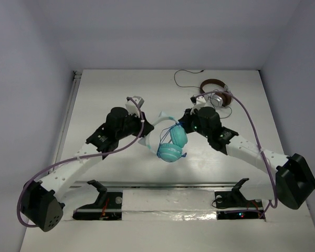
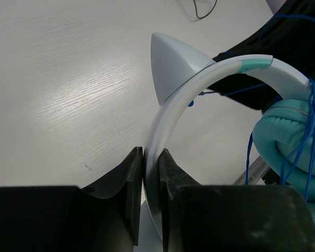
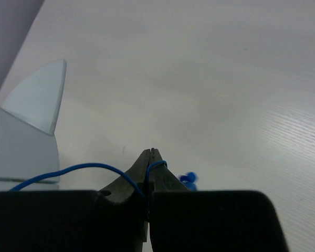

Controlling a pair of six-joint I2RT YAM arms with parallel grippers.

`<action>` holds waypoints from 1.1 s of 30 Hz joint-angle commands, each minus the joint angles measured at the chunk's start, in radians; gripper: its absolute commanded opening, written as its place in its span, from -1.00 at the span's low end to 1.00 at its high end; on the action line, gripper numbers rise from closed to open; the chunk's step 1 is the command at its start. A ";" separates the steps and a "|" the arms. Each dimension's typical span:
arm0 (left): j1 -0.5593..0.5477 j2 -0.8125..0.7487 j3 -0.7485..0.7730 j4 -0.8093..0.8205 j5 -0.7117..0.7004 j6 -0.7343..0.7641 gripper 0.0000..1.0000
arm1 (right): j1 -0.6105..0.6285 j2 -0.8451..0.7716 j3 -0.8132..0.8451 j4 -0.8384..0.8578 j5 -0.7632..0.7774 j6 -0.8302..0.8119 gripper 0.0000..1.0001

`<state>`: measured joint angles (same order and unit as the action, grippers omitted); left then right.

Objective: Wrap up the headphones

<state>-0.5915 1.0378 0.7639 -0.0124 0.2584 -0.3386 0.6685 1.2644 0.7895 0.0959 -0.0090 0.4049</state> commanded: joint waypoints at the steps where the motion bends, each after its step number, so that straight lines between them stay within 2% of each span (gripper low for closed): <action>1: 0.022 -0.056 0.141 0.126 0.113 -0.060 -1.00 | -0.010 -0.016 -0.074 0.209 -0.126 0.048 -0.96; 8: 0.131 -0.070 0.213 0.105 0.294 -0.088 -1.00 | -0.020 0.007 -0.119 0.251 -0.157 0.054 -0.97; 13: 0.242 -0.038 0.271 -0.052 0.441 -0.002 -1.00 | -0.030 0.027 -0.073 0.145 -0.071 0.046 -1.00; 15: 0.300 -0.024 0.253 -0.095 0.529 0.026 -1.00 | -0.041 0.047 -0.046 0.108 -0.049 0.045 -1.00; 20: 0.384 -0.019 0.186 -0.074 0.652 0.015 -1.00 | -0.072 0.088 0.049 0.015 0.033 0.031 -1.00; 21: 0.394 -0.013 0.177 -0.043 0.709 0.004 -1.00 | -0.072 0.101 0.069 -0.014 0.043 0.025 -1.00; 25: 0.394 0.004 0.201 -0.093 0.691 0.039 -1.00 | -0.081 0.158 0.159 -0.077 0.099 -0.024 -1.00; 33: 0.394 -0.005 0.153 -0.017 0.783 -0.007 -1.00 | -0.153 0.210 0.284 -0.131 0.093 -0.066 -1.00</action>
<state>-0.1986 1.0695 0.9016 -0.1349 0.8356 -0.2787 0.5632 1.4441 1.0340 0.0307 0.0071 0.3977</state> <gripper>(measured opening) 0.172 0.011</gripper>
